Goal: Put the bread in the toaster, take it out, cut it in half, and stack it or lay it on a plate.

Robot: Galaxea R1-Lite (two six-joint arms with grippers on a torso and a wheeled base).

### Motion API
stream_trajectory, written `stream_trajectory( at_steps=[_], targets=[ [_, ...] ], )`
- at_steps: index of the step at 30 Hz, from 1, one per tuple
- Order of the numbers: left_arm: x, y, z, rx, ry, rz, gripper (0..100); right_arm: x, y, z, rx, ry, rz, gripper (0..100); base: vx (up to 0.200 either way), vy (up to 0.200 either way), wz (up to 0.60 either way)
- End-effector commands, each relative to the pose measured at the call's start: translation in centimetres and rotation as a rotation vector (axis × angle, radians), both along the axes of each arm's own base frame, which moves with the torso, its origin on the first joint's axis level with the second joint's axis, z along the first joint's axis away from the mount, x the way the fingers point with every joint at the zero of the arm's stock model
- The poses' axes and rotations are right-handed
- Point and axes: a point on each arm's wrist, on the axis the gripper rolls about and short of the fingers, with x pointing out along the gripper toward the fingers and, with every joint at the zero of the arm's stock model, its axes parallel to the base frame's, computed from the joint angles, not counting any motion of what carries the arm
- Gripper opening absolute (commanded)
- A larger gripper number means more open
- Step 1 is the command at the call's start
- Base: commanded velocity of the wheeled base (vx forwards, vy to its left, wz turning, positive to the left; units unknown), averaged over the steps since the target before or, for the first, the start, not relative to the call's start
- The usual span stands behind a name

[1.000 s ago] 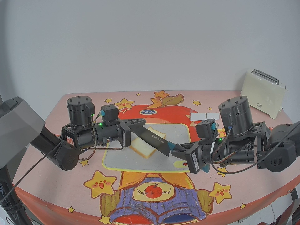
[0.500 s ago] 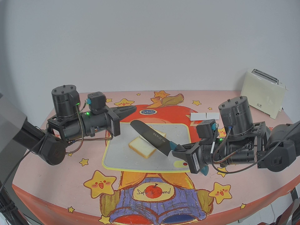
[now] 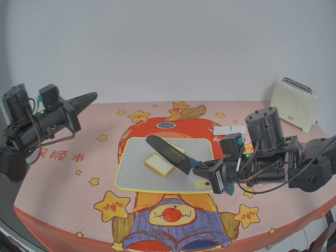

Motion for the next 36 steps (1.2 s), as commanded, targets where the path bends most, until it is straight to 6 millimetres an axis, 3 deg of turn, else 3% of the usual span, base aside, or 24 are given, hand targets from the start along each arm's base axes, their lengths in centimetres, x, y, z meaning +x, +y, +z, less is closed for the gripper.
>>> stream_trajectory(
  at_steps=[1, 4, 27, 36],
  targets=[
    [-8.0, 3.7, 0.3, -0.013, -0.066, 0.094, 0, -0.1, -0.1, 0.6, 0.016, -0.016, 0.002, 0, 0.0, 0.0, 0.0],
    [-9.5, 3.9, -0.7, -0.011, -0.043, 0.088, 0, 0.1, 0.1, 1.0, 0.025, -0.026, 0.001, 0, 0.0, 0.0, 0.0],
    [-8.7, 3.9, -2.3, 0.011, 0.033, 0.09, 0, 0.4, -0.1, 2.8, 0.068, -0.076, -0.013, 0, 0.0, 0.0, 0.0],
    [-8.8, 3.8, -2.5, 0.014, 0.041, 0.089, 0, -0.2, -2.9, 4.6, 0.104, -0.106, -0.128, 0, 0.0, 0.0, 0.0]
  ],
)
